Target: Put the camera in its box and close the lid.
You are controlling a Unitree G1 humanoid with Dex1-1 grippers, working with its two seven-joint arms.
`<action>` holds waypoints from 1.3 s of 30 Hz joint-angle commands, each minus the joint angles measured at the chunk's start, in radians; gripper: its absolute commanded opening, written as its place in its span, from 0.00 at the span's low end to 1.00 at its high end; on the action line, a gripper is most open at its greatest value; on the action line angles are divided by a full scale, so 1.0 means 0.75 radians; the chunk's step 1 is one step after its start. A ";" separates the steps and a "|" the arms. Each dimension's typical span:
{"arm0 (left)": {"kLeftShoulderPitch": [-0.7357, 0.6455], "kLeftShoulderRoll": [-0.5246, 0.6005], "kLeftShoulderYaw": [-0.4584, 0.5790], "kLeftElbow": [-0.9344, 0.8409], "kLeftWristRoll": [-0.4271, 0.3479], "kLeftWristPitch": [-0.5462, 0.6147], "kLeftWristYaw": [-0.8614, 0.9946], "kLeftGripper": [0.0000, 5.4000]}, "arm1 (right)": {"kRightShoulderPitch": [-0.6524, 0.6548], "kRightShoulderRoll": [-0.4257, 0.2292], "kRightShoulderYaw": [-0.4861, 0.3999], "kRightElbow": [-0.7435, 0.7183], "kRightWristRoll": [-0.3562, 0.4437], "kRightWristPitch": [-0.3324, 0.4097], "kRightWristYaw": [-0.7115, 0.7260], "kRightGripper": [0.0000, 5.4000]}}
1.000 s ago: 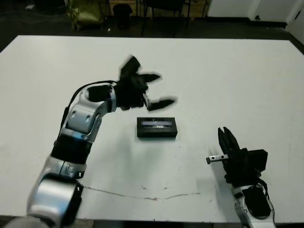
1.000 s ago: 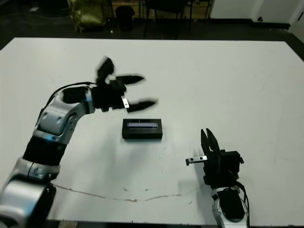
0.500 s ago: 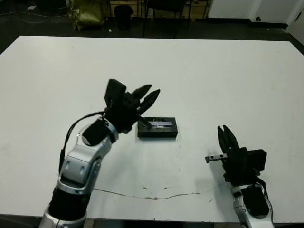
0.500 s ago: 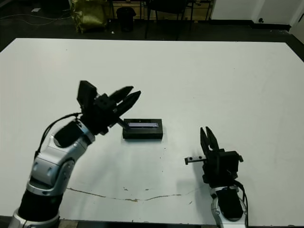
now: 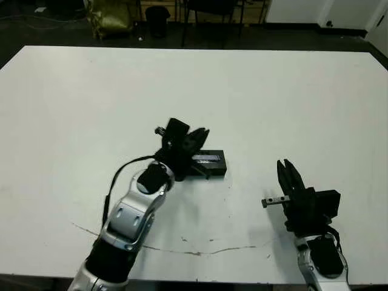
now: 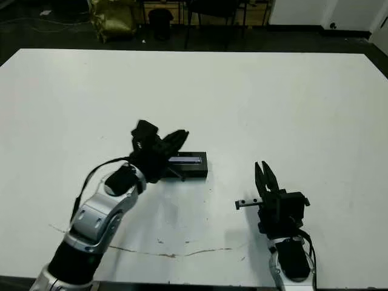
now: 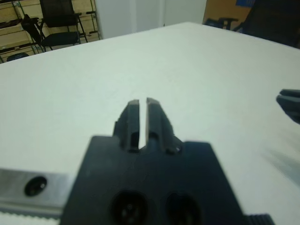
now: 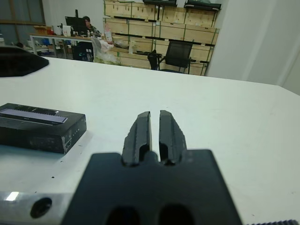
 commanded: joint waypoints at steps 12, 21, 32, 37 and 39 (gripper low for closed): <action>0.123 -0.056 -0.014 0.170 0.043 0.018 0.070 0.01 | 0.015 -0.015 -0.008 0.018 0.003 0.021 0.009 0.00; 0.193 -0.040 0.013 0.263 0.076 0.037 0.122 0.01 | 0.025 -0.013 -0.007 0.011 -0.009 0.028 0.003 0.00; 0.204 -0.041 0.062 0.289 0.055 0.024 0.106 0.01 | 0.040 -0.007 0.005 -0.026 -0.051 0.083 -0.017 0.00; 0.211 -0.044 0.087 0.166 0.020 0.031 0.090 0.01 | 0.039 -0.007 0.001 -0.020 -0.042 0.073 -0.009 0.00; 0.213 -0.047 0.111 0.075 -0.008 0.045 0.081 0.01 | 0.039 -0.006 0.001 -0.023 -0.039 0.076 -0.009 0.00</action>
